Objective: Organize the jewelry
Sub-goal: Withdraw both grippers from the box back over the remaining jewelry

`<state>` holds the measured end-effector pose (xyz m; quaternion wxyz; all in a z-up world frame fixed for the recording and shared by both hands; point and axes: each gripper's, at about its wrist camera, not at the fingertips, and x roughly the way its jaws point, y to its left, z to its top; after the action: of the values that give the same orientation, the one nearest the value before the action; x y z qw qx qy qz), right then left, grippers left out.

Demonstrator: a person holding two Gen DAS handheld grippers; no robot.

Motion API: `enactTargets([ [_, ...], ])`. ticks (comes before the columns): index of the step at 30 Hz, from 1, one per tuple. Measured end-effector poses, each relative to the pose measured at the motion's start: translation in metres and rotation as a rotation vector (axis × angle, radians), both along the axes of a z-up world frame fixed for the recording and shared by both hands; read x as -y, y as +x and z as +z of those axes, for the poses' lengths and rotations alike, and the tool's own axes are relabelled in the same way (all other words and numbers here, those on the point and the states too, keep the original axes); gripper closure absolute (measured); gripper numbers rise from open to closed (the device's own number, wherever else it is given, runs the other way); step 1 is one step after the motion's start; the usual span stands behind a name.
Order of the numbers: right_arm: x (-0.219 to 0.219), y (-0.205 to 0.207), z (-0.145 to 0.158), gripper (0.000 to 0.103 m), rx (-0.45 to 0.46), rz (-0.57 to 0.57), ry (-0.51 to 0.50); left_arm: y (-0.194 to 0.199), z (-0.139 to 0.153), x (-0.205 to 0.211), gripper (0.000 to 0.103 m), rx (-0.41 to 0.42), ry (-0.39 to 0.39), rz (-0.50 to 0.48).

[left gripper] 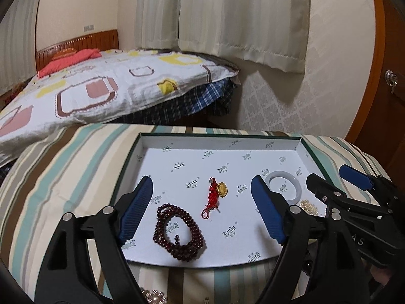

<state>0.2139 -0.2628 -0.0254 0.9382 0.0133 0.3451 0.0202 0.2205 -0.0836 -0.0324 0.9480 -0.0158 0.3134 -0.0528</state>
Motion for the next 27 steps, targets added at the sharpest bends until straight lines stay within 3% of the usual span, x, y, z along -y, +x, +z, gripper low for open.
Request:
enactTargets([
  [17,-0.009,-0.067,0.005,0.033,0.068,-0.012,-0.029,-0.077,0.014,-0.034,0.02,0.101,-0.015,0.049],
  [27,-0.015,-0.115,-0.009,0.033,0.064,-0.027,-0.023,-0.12,-0.012,-0.056,0.02,0.046,0.023,0.058],
])
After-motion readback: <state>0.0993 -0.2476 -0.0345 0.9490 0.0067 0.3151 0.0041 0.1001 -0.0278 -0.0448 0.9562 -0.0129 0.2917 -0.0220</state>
